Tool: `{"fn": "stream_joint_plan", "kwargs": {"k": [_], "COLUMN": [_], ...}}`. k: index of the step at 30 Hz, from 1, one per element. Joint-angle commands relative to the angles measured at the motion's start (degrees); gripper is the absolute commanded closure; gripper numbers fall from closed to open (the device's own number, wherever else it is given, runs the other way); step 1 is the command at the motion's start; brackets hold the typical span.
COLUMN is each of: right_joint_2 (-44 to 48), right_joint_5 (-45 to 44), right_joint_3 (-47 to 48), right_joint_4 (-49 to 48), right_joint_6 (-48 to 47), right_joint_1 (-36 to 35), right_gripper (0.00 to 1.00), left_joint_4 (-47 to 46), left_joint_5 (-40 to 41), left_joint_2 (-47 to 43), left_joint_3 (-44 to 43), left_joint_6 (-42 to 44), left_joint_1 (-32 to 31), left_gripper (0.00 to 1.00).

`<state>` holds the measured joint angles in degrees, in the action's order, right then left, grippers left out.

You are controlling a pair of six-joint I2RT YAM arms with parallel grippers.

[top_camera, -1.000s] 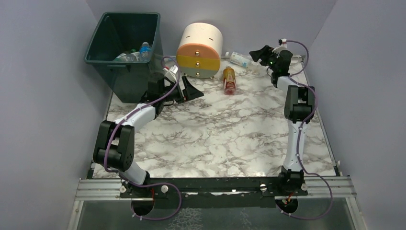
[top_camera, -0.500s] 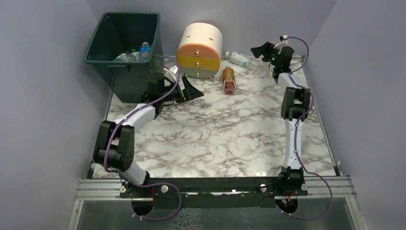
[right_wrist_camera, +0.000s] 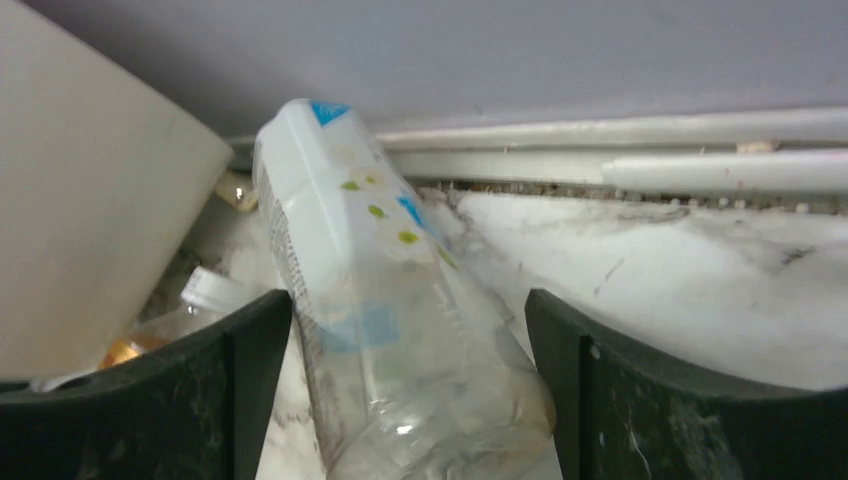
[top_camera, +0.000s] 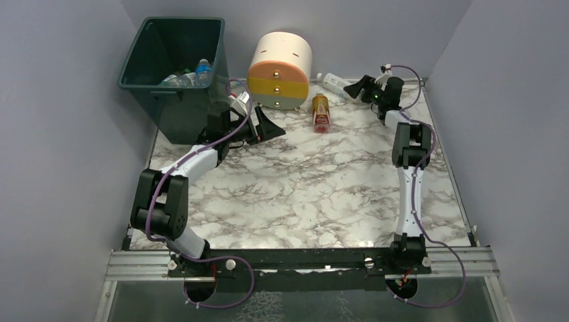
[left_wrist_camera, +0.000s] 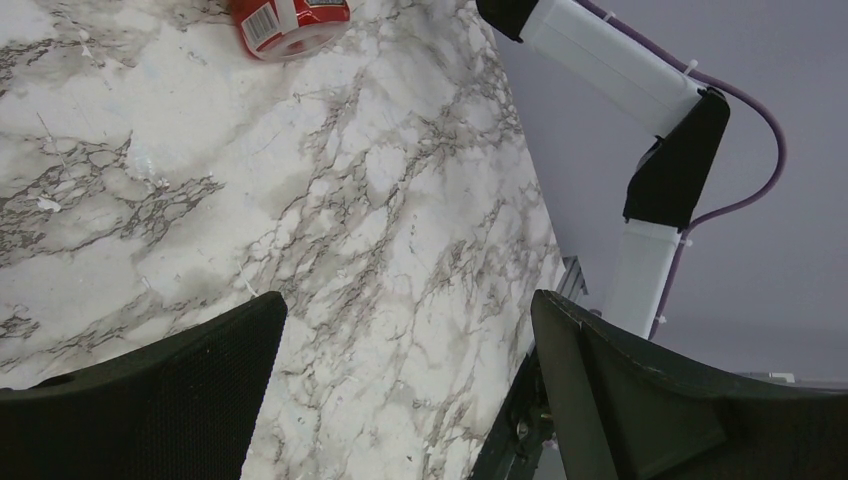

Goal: Put the plastic bottles in the bin
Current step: Pick up the plastic bottle from the corner of the board.

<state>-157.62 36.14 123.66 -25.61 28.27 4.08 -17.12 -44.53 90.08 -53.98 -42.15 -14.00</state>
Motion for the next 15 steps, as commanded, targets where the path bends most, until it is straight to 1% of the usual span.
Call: {"fn": "stream_joint_plan", "kwargs": {"k": [1,3,6,12,15], "right_joint_2": [9.0,11.8,14.9,20.0,21.1], "right_joint_5": [1.7,1.8,2.2,2.4,1.9], "right_joint_3": [-13.1,-18.0,-23.1,-30.0,-31.4], "right_joint_4": [-4.9,-6.5,-8.0,-9.2,-9.4], "right_joint_6": [-4.2,-5.4,-7.1,-9.6,-10.4], "right_joint_1": [-1.4,-1.6,-1.9,-2.4,-2.8], "right_gripper": [0.13,0.16,0.17,0.2,0.21], "left_joint_4": [-1.7,-1.7,-1.8,-1.8,-1.8], "left_joint_5": [-1.1,-1.2,-1.2,-1.2,-1.2], "left_joint_2": [-1.7,-1.9,-2.1,-2.4,-2.5], "left_joint_3": [-0.2,-0.1,-0.1,-0.1,-0.1], "left_joint_6": [0.3,0.3,0.2,0.2,0.1], "left_joint_1": [-0.3,-0.3,-0.3,-0.3,-0.3], "left_gripper": [0.01,0.01,0.01,0.01,0.01]}}
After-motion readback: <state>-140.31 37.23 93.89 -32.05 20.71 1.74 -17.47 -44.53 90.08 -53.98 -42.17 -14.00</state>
